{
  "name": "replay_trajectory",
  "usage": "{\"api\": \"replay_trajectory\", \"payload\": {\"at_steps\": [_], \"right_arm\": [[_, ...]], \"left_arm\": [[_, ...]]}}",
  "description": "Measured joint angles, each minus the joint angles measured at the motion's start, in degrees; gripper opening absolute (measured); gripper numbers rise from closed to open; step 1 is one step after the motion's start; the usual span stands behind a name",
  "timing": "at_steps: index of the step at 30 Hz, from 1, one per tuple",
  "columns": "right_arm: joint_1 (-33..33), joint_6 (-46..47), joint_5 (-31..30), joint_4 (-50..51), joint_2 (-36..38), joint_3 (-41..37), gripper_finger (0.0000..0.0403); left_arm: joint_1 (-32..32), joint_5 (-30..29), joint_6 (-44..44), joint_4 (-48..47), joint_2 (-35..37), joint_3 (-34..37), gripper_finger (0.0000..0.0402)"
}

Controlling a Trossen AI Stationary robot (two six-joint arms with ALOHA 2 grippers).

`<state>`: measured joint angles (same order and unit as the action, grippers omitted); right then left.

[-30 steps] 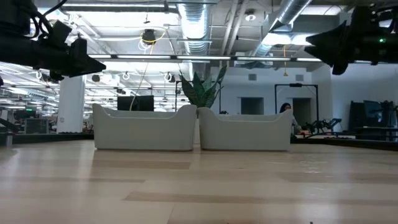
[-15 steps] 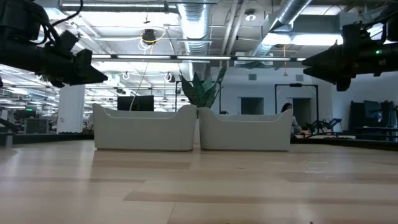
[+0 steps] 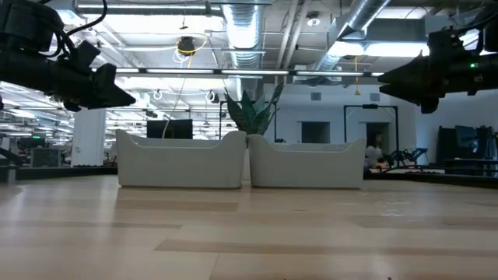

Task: Sort pens & pencils
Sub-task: Return to Home Position

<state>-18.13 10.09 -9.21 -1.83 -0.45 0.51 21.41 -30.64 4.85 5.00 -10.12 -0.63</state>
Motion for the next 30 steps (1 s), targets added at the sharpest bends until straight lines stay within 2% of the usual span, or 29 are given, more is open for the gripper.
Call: {"api": "replay_trajectory", "payload": {"at_steps": [8,18,30], "right_arm": [[0.0,-2.73,-0.51,-0.03,-0.03,0.0,0.0221],[0.0,-3.02,-0.31,0.04,-1.16,0.0,0.0221],[0.0,-2.99,-0.28,0.04,-1.16,0.0,0.0221]], "left_arm": [[-0.02,0.38,-0.22,1.99,1.51,-0.08,0.0103],[-0.04,0.28,-3.62,0.08,10.17,-0.02,0.0103],[-0.04,0.53,-4.6,-1.0,9.76,-0.26,0.0103]]}}
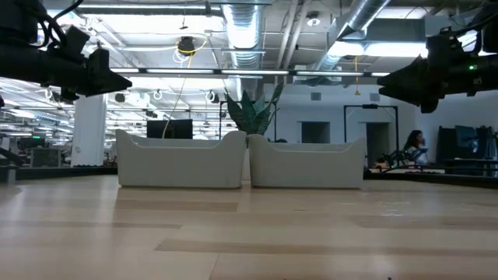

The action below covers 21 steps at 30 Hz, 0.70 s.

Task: Sort pens & pencils
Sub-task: Return to Home Position

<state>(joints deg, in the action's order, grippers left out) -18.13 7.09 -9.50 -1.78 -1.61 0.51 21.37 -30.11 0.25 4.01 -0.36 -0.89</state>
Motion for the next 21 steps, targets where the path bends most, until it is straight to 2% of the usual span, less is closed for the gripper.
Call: {"api": "replay_trajectory", "payload": {"at_steps": [21], "right_arm": [[0.0,0.0,0.0,0.0,0.0,0.0,0.0221]], "left_arm": [[0.0,0.22,-0.09,-0.3,0.0,-0.07,0.0103]]}}
